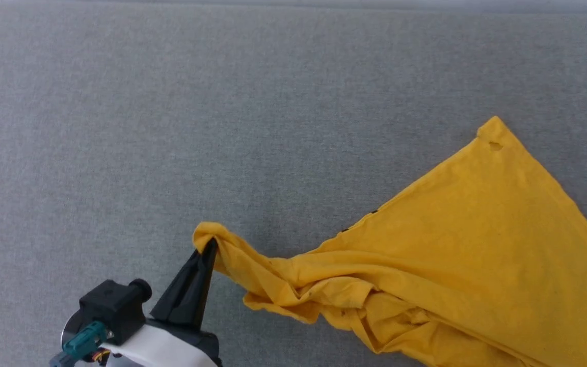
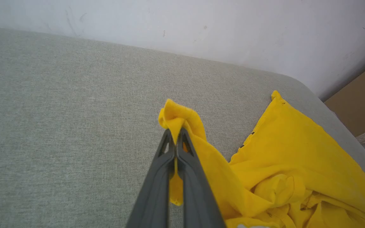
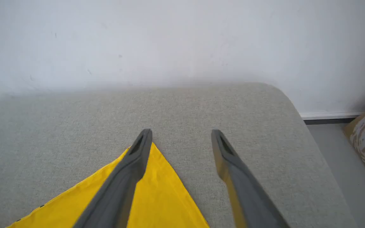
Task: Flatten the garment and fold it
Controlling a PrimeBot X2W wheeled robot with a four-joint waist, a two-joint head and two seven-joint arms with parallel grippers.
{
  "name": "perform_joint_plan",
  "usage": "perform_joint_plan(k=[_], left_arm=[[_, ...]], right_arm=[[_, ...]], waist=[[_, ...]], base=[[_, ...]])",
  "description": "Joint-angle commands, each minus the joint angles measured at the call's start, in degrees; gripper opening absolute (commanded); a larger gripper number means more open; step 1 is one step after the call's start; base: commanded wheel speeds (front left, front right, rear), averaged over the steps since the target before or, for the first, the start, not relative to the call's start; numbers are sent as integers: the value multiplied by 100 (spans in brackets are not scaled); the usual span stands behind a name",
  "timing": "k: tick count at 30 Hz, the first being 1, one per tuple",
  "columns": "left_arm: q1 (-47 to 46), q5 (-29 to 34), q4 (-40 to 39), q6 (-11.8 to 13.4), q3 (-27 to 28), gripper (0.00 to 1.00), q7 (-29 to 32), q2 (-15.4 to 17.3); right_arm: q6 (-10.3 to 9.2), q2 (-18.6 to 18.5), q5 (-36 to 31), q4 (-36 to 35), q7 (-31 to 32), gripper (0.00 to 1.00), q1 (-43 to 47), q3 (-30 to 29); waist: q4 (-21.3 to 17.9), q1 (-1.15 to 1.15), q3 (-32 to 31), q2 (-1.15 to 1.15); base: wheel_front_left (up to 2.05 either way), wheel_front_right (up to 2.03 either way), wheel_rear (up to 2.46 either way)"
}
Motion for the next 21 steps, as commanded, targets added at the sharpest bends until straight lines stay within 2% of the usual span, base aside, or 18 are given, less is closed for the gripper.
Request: perform_joint_plan(k=[1, 5, 11, 16, 21], left_arm=[[-151, 69, -21, -43, -32, 0, 9, -28], [-407, 192, -21, -81, -172, 0, 70, -96], [-706, 301, 25, -140, -381, 0, 122, -246], [-831, 322, 105, -170, -482, 0, 93, -357], [-882, 320, 173, -196, -528, 0, 39, -412]], right_arm=[[-4, -150, -95, 191, 75, 100, -293, 261], [-4, -659, -348, 982, 109, 100, -1016, 1044], [-4, -1169, -411, 2146, 365, 100, -1617, 1902], [-4, -1588, -437, 2649, 498, 100, -1787, 2343], [-4, -1803, -346, 2987, 559, 100, -1819, 2636]], waist=[[233, -1, 320, 0], [429, -1, 600, 0], [780, -1, 895, 0], [1008, -1, 1058, 0], [1118, -1, 1128, 0]], base=[[0, 0, 0], [0, 0, 0], [0, 0, 0], [0, 0, 0], [0, 0, 0]])
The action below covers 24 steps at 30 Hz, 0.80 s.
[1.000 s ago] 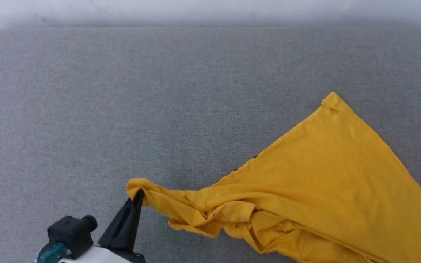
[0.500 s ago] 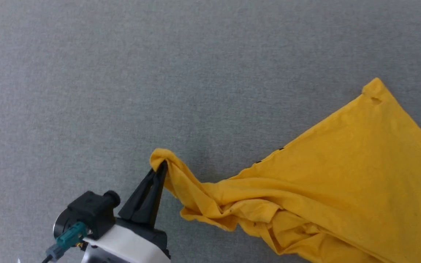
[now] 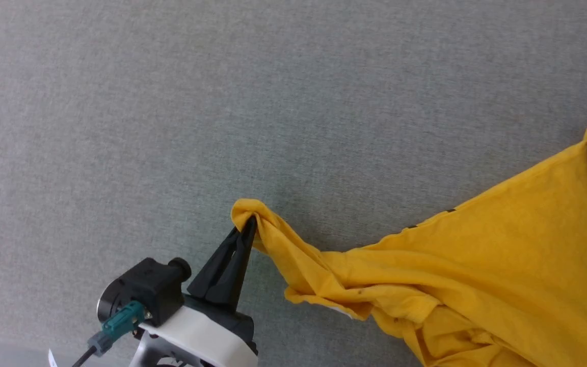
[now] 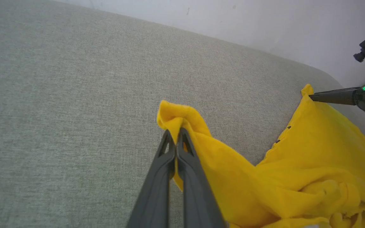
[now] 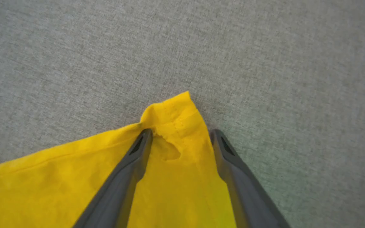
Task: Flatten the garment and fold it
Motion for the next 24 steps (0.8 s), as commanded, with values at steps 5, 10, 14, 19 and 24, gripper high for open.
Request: perform_joint_plan(k=[5, 10, 14, 19, 24], left_arm=[[-103, 1, 81, -54, -18, 0, -48, -39], [-121, -61, 160, -71, 63, 0, -93, -6], [-334, -54, 309, -159, 196, 0, -148, 96], [-1004, 55, 529, -351, 407, 0, -107, 301], [-1926, 194, 851, -615, 610, 0, 298, 705]], right_arm=[[-4, -234, 75, 261, 318, 0, 48, 185], [-4, -91, 8, 320, 43, 0, 6, 22], [-4, 238, -54, 293, -540, 0, -141, -229], [-4, 804, -153, 188, -1204, 0, -539, -643], [-4, 1149, -356, 114, -1658, 0, -1086, -867]], waist=[[137, -1, 80, 0], [21, -1, -116, 0], [-126, -1, -433, 0], [-353, -1, -1013, 0], [-609, -1, -1632, 0]], base=[[0, 0, 0], [0, 0, 0], [0, 0, 0], [0, 0, 0], [0, 0, 0]])
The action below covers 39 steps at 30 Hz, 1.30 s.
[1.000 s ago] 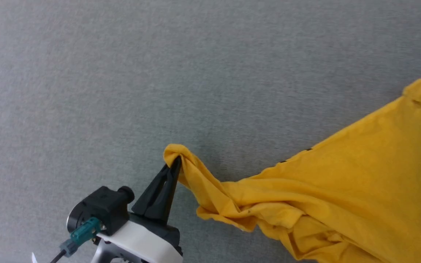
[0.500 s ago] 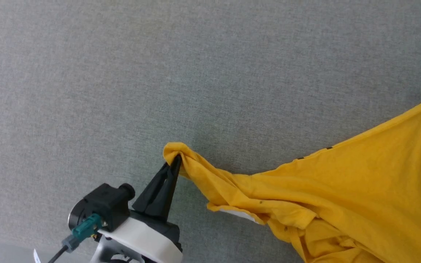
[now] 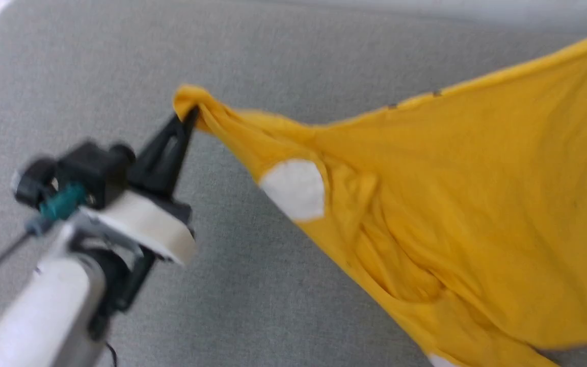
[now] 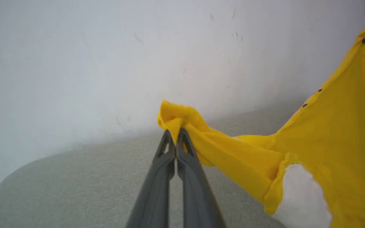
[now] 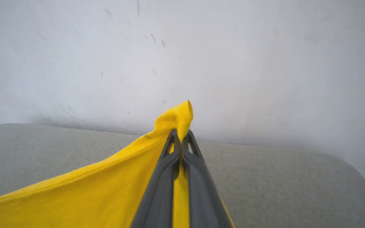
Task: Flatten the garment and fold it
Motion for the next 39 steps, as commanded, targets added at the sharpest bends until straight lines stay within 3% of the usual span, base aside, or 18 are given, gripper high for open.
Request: perform_joint_plan(k=[1, 5, 12, 23, 29, 33, 39], left_arm=[[-433, 104, 166, -136, 78, 0, 189, 187], [-1418, 201, 591, -433, 220, 0, 487, 468], [-3253, 537, 1509, -891, 378, 0, 153, 584], [-4541, 137, 2585, -1324, 383, 0, 713, 501], [-4956, -146, 2670, -1397, 328, 0, 1418, 476], [-5338, -136, 2580, -1451, 217, 0, 1948, 606], [-6082, 221, 2515, -1468, 173, 0, 1899, 706]], right_arm=[[-5, 62, -130, -22, -173, 0, -292, -47], [-5, 205, -310, 103, -505, 0, -917, -108], [-5, 300, -493, 391, -910, 0, -1958, -35], [-5, 364, -457, 562, -483, 0, -2501, 475], [-5, 318, -309, 439, -18, 0, -2752, 608], [-5, 245, -188, 378, 404, 0, -3005, 627], [-5, 292, -218, 550, 500, 0, -3587, 559]], waist=[[-416, 0, -725, 0], [-613, 0, -1051, 0], [-910, 0, -1465, 0], [-1159, 0, -1814, 0], [-1193, 0, -1507, 0], [-1255, 0, -946, 0], [-1437, 0, 51, 0]], base=[[0, 0, 0], [0, 0, 0], [0, 0, 0], [0, 0, 0], [0, 0, 0], [0, 0, 0], [0, 0, 0]])
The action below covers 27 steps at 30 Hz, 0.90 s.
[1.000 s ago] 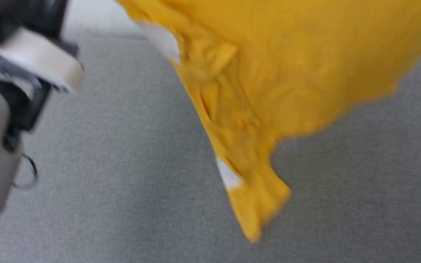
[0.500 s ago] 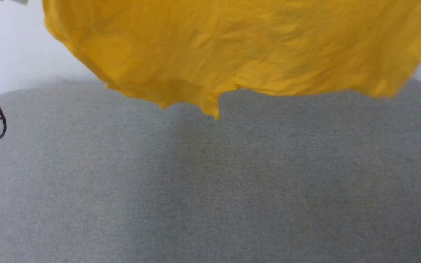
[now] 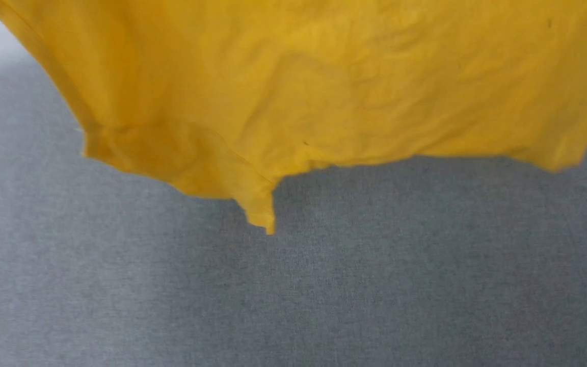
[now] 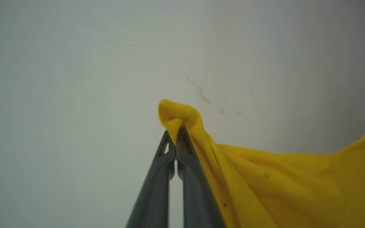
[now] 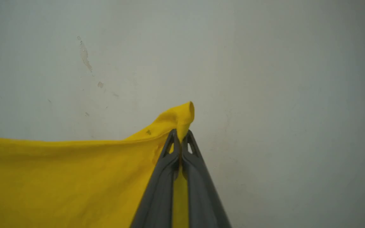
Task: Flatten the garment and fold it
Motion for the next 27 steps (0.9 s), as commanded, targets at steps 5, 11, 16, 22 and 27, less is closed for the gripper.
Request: perform_joint_plan(k=[5, 11, 16, 22, 27], left_arm=[[-1016, 598, 212, -55, -143, 0, -531, 5], [-1821, 1098, 599, -121, -402, 0, -927, 24], [-2546, 1316, 946, -180, -698, 0, -1248, -202], [-2903, 1236, 1166, -225, -987, 0, -1651, -359], [-2643, 924, 1109, -242, -1186, 0, -1888, -214]], right_arm=[[-5, 92, -248, 625, -506, 0, -881, 154], [-5, 329, -488, 1534, -1252, 0, -1555, 245], [-5, 349, -671, 2080, -1720, 0, -1985, 230], [-5, 180, -647, 2248, -2135, 0, -2047, 374], [-5, 6, -366, 2331, -2316, 0, -1860, 687]], waist=[[-516, 0, 1821, 0], [-817, 0, 2091, 0], [-903, 0, 2277, 0], [-851, 0, 2856, 0], [-691, 0, 3334, 0]], base=[[0, 0, 0], [0, 0, 0], [0, 0, 0], [0, 0, 0], [0, 0, 0]])
